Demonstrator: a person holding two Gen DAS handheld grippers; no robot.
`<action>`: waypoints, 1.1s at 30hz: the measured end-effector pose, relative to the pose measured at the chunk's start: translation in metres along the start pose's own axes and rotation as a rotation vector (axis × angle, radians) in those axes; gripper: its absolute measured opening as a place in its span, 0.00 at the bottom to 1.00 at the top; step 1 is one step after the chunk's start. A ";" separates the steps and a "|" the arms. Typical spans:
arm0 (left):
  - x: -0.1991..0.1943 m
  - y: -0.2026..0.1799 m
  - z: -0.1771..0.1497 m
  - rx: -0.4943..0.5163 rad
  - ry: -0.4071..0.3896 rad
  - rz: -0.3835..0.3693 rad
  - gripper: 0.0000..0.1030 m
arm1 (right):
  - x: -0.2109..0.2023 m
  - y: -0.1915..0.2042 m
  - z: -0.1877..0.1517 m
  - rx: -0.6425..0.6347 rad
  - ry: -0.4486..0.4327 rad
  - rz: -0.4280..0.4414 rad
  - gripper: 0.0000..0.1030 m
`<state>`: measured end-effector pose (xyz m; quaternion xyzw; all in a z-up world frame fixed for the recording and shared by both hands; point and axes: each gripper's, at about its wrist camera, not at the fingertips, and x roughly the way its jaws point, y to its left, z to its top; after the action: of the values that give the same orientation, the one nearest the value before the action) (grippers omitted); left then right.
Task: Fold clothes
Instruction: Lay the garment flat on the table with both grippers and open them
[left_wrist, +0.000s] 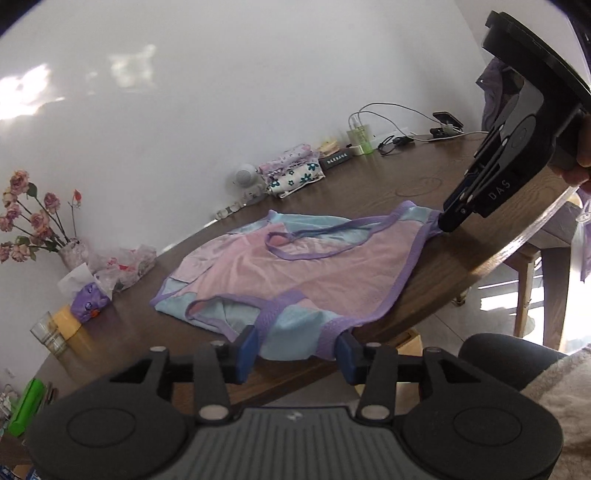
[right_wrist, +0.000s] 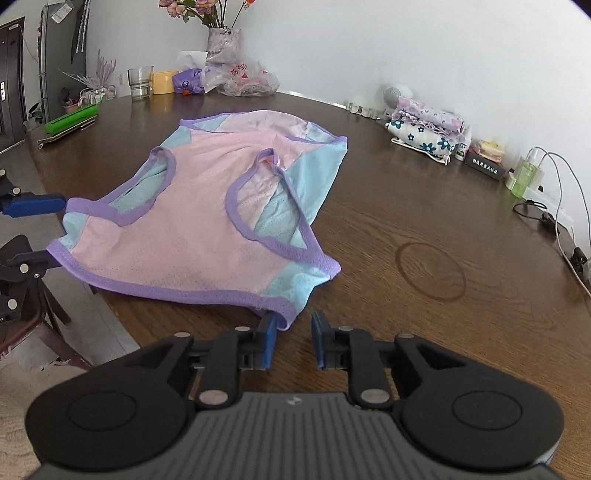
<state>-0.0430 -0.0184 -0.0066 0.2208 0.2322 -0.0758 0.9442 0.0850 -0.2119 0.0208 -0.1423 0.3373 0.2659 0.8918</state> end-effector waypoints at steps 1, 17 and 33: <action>-0.004 0.003 0.000 -0.006 0.009 -0.029 0.51 | -0.005 -0.004 0.003 0.019 0.001 0.033 0.22; 0.075 0.076 0.034 -0.364 0.330 -0.380 0.36 | 0.072 -0.008 0.087 -0.231 0.192 0.185 0.32; 0.061 0.073 0.031 -0.175 0.273 -0.487 0.04 | 0.032 -0.021 0.065 -0.277 0.306 0.308 0.02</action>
<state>0.0407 0.0300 0.0168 0.0846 0.4091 -0.2492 0.8737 0.1514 -0.1894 0.0483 -0.2488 0.4463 0.4177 0.7513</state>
